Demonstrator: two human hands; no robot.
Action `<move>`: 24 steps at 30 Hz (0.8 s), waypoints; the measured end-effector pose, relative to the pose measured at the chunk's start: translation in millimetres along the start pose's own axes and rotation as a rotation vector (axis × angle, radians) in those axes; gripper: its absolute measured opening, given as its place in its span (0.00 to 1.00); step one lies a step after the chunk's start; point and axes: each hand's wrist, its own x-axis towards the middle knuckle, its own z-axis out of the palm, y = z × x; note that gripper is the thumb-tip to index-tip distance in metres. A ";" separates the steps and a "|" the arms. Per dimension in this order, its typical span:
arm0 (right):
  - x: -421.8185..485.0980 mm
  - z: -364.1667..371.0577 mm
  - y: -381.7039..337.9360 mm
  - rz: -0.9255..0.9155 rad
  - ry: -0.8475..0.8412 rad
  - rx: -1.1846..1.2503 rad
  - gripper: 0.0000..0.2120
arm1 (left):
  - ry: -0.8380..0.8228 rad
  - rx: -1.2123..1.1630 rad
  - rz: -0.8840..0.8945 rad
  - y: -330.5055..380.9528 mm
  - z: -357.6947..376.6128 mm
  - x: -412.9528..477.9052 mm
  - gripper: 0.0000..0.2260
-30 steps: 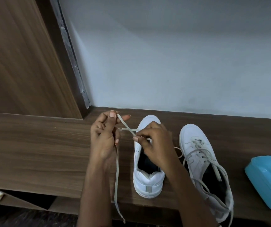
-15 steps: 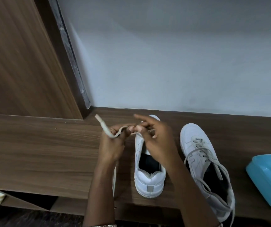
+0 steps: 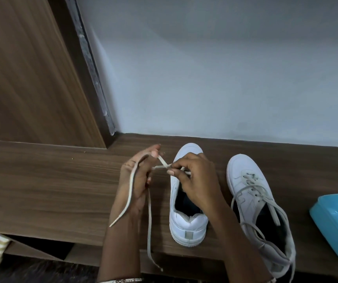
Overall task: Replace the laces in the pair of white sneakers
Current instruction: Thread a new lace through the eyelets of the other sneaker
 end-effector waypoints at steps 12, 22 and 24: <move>1.1 -7.7 -55.2 0.025 0.098 0.660 0.02 | -0.228 0.446 0.129 -3.7 4.9 -3.4 0.20; 2.6 -30.7 31.9 0.430 0.101 0.399 0.12 | 0.007 -0.008 0.156 17.5 17.2 -5.6 0.11; -0.9 -33.1 37.4 0.433 0.003 0.372 0.09 | 0.011 -0.063 0.151 18.6 19.0 -6.3 0.12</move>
